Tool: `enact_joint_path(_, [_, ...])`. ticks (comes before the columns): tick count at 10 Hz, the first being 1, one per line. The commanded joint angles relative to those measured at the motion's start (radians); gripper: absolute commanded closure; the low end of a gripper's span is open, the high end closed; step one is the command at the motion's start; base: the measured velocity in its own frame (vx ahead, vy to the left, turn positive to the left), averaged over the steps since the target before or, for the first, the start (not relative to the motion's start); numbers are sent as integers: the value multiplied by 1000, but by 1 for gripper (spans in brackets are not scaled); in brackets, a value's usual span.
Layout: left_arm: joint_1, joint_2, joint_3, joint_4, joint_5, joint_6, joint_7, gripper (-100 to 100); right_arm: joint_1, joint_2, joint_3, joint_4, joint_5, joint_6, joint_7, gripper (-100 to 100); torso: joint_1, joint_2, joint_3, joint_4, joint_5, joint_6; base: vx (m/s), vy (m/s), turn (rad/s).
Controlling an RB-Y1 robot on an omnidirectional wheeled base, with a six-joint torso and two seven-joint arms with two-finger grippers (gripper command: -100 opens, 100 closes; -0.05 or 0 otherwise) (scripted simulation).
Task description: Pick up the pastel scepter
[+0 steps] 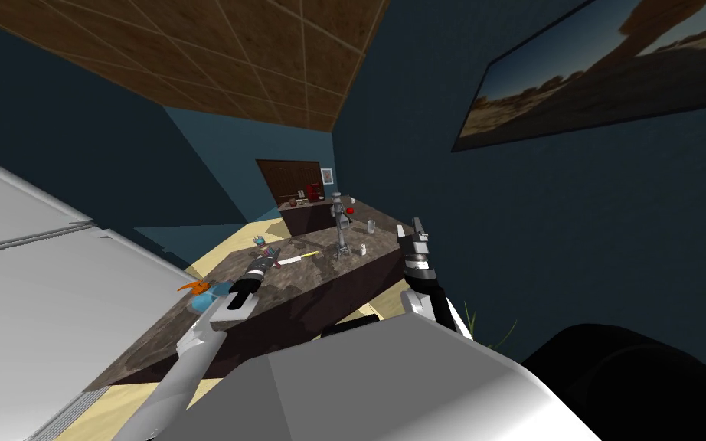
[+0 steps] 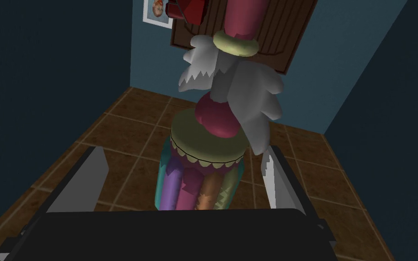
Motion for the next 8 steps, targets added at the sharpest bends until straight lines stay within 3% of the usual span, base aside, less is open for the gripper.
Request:
enact_joint_path(1, [-8,4,-3,41,2,-3,1,-100,0,0,0,0,0,0,0,0,0,0,0,0,0,0,1,-21,-5])
enact_joint_path(2, [-54,23,-19,75,11,-44,0,-100,0,0,0,0,0,0,0,0,1,0,0,0,0,0,-5,-37,95])
enact_joint_path(4, [-66,23,-19,130,11,-44,0,-100,0,0,0,0,0,0,0,0,0,0,0,0,0,0,-3,-34,35])
enact_joint_path(5, [-111,42,-34,154,20,-85,0,-100,0,0,0,0,0,0,0,0,1,0,0,0,0,0,3,-46,95])
enact_joint_path(8, [-123,42,-34,219,20,-85,0,-100,0,0,0,0,0,0,0,0,1,0,0,0,0,0,-1,-24,20])
